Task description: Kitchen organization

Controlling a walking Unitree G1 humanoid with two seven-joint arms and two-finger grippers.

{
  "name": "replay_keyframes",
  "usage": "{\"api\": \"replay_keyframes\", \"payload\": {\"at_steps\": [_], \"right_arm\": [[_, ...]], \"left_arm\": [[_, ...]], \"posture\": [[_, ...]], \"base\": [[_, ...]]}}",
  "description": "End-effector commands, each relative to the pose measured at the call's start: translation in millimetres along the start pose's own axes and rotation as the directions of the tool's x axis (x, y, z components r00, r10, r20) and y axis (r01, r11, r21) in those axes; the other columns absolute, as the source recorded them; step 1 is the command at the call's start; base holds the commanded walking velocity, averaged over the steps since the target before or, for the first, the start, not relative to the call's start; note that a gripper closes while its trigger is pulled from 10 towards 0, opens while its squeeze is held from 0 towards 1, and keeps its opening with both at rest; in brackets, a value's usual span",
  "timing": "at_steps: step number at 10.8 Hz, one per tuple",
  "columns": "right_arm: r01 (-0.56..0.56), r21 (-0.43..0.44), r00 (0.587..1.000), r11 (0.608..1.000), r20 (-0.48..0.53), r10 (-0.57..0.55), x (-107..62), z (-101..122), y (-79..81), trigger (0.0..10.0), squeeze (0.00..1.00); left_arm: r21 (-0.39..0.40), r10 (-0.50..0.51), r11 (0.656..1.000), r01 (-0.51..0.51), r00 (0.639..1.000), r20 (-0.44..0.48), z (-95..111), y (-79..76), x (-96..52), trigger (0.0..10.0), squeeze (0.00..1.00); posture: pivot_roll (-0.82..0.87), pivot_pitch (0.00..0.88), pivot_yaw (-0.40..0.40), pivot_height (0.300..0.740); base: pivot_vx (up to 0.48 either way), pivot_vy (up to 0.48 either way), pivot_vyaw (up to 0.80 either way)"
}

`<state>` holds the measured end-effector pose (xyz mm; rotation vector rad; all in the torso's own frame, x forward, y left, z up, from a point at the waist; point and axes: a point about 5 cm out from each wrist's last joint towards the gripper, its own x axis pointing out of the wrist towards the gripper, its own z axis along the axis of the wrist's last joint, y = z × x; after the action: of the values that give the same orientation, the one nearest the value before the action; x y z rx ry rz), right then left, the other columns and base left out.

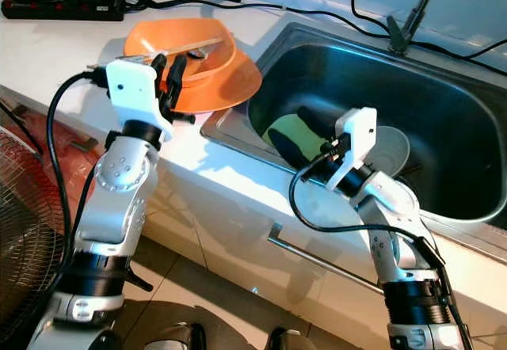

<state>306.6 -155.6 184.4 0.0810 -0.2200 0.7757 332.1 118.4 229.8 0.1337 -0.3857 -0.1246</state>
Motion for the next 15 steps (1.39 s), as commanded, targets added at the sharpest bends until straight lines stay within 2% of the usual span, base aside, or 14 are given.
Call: {"api": "replay_keyframes", "payload": {"at_steps": [1, 3, 4, 7, 10, 12, 14, 15], "right_arm": [[-0.012, -0.016, 1.000, 1.000, 0.003, 0.012, 0.0, 2.6, 1.9, 10.0, 0.00], [-0.020, -0.013, 1.000, 1.000, -0.004, 0.020, 0.2, 0.9, 3.8, 10.0, 0.00], [-0.023, -0.015, 1.000, 1.000, -0.008, 0.023, 0.0, 0.6, 3.9, 10.0, 0.00], [-0.037, -0.015, 0.999, 0.999, -0.013, 0.037, 1.3, -0.7, 5.2, 10.0, 0.00], [-0.050, -0.016, 0.999, 0.999, -0.010, 0.050, 5.2, -0.3, 6.8, 10.0, 0.00], [-0.054, -0.011, 0.999, 0.999, -0.010, 0.054, 6.8, -2.5, 9.4, 10.0, 0.00], [-0.048, -0.011, 0.999, 0.999, -0.010, 0.048, 4.8, -2.4, 8.3, 10.0, 0.00], [-0.047, -0.012, 0.999, 0.999, -0.012, 0.047, 4.1, -2.4, 7.6, 10.0, 0.00]], "left_arm": [[-0.037, -0.021, 0.999, 0.020, 1.000, -0.016, 1.2, -6.1, -1.6, 10.0, 0.00], [-0.226, -0.044, 0.974, 0.022, 0.995, -0.095, -6.1, -13.3, -5.7, 10.0, 0.00], [-0.295, -0.086, 0.954, 0.054, 0.992, -0.095, -3.0, -17.0, -7.3, 10.0, 0.00], [-0.335, -0.197, 0.930, 0.149, 0.974, -0.115, -2.4, -21.0, -12.3, 10.0, 0.00], [-0.349, -0.202, 0.925, 0.148, 0.972, -0.123, 1.9, -21.1, -10.8, 10.0, 0.00], [-0.406, -0.069, 0.914, -0.002, 0.985, -0.161, 1.6, -5.0, -5.0, 10.0, 0.00], [-0.504, 0.083, 0.851, -0.151, 0.984, -0.155, 12.0, 15.3, 3.0, 10.0, 0.00], [-0.522, 0.109, 0.835, -0.174, 0.982, -0.152, 14.7, 18.6, 4.4, 10.0, 0.00]], "posture": [[0.07, 0.141, -0.052, 0.740], [0.07, 0.143, -0.057, 0.740], [0.07, 0.142, -0.057, 0.740], [0.08, 0.121, -0.054, 0.740], [0.09, 0.131, -0.060, 0.740], [0.09, 0.141, -0.057, 0.740], [0.09, 0.141, -0.059, 0.740], [0.09, 0.135, -0.062, 0.740]], "base": [[0.000, 0.000, 0.00], [0.000, 0.000, 0.00], [0.000, 0.000, 0.00], [0.000, 0.000, 0.00], [0.000, 0.000, 0.00], [0.000, 0.000, 0.00], [0.000, 0.000, 0.00], [0.000, 0.000, 0.00]]}}
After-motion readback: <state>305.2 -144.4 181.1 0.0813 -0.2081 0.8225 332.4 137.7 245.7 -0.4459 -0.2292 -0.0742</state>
